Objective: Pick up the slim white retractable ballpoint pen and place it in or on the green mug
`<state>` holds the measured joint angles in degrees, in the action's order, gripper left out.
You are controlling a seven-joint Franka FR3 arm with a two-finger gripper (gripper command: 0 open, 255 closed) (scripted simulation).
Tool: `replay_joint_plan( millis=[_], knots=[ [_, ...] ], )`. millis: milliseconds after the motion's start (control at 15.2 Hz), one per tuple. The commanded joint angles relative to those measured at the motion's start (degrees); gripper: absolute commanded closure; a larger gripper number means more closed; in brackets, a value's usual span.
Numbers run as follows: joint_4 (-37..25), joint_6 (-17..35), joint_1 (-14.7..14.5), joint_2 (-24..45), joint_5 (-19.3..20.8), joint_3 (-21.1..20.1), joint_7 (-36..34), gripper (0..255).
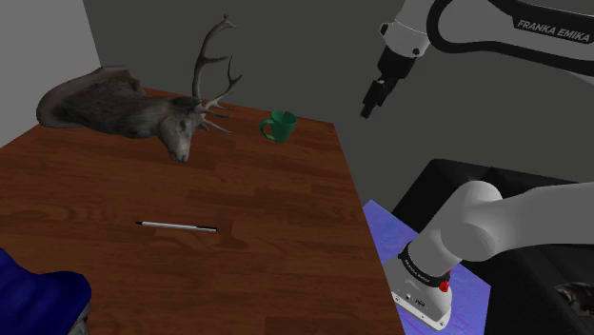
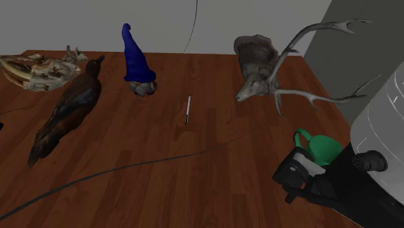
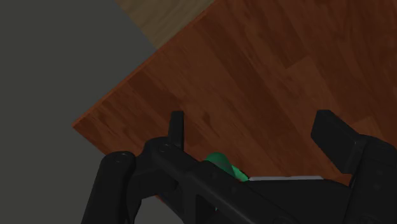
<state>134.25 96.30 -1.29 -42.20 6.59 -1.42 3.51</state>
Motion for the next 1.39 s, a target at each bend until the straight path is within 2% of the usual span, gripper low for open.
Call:
replay_joint_plan(
  millis=[0, 660, 1320],
  knots=[
    [0.0, 0.0, 0.0, 0.0, 0.0, 0.0, 0.0, 0],
    [-2.72, 10.73, -5.57, 15.14, -6.29, -3.12, 0.72, 0],
    [-10.22, 18.49, -10.54, 31.45, -11.59, -6.88, 2.65, 0]
  ],
)
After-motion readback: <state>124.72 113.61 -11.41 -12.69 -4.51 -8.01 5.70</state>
